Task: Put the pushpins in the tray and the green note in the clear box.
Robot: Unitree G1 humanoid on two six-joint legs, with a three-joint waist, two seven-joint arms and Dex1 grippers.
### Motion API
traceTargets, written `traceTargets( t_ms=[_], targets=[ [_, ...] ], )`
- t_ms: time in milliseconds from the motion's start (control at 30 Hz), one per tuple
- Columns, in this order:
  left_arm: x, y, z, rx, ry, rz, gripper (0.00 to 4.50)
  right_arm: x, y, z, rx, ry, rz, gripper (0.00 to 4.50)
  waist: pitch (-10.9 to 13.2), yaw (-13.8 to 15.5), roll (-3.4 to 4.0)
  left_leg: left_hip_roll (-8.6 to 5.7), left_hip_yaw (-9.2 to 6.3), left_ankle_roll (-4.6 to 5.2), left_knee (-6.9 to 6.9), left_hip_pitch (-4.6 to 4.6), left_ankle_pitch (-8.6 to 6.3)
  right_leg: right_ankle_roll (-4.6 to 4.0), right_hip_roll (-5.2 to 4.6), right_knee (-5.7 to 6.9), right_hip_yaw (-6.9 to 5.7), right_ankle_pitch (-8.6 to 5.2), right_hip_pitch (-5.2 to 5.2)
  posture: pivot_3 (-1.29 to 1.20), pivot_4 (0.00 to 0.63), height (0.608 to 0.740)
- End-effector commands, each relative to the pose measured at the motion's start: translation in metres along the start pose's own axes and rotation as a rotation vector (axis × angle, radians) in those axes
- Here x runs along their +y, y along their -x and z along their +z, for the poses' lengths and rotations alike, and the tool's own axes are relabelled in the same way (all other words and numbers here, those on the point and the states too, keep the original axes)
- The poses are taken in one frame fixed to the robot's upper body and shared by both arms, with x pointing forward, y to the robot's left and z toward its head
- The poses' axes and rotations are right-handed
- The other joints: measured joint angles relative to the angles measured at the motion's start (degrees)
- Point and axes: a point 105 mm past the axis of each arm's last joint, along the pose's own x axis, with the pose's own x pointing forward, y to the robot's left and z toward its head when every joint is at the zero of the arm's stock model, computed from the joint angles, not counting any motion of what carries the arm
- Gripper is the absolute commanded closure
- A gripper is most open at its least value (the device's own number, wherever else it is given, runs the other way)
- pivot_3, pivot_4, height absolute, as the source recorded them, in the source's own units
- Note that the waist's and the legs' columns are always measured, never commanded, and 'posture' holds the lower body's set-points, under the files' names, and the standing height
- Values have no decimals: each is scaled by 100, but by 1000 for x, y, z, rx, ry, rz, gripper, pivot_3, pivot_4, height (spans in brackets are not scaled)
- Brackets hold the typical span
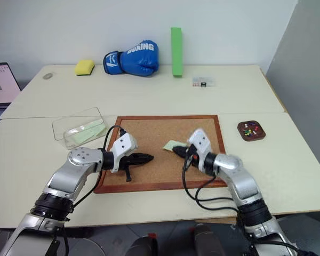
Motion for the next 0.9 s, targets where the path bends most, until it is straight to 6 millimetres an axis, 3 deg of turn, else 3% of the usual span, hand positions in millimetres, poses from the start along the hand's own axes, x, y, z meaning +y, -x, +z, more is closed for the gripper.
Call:
traceTargets(
  t_ms=[33,200,333,367,633,900],
  targets=[
    [-2,-4,-15,56,24,-8,4500,-3,2,12,-34,-10,-14,4429,-1,8,-1,0,-1,0,-1,0,0,0,0,0,-2,0,0,0,150,740],
    [0,-6,-12,45,15,-4,4500,-13,4,15,-32,-4,-45,4429,0,48,0,-1,1,0,0,-3,0,-1,-1,-1,0,0,-1,0,150,740],
    [6,-4,4,-38,32,18,4500,-20,5,21,-42,1,-71,4429,0,86,0,-1,1,0,2,-2,1,0,-1,1,0,0,-1,0,150,740],
    [7,-3,8,-59,36,16,4112,-21,5,22,-44,1,-74,4500,0,89,0,-1,0,0,2,-2,1,0,-1,2,-1,0,-1,0,150,740],
    [14,8,70,-295,64,41,2619,-30,3,34,-76,-13,-128,4500,3,98,-2,-1,-4,0,-1,-25,0,0,-1,-6,-5,0,-15,0,150,740],
    [-9,-3,96,-357,65,-5,1149,-31,-4,42,-82,8,-151,4500,4,100,-2,-2,-4,-1,-2,-30,-1,0,-5,-15,-5,0,-14,0,150,740]
  ],
)
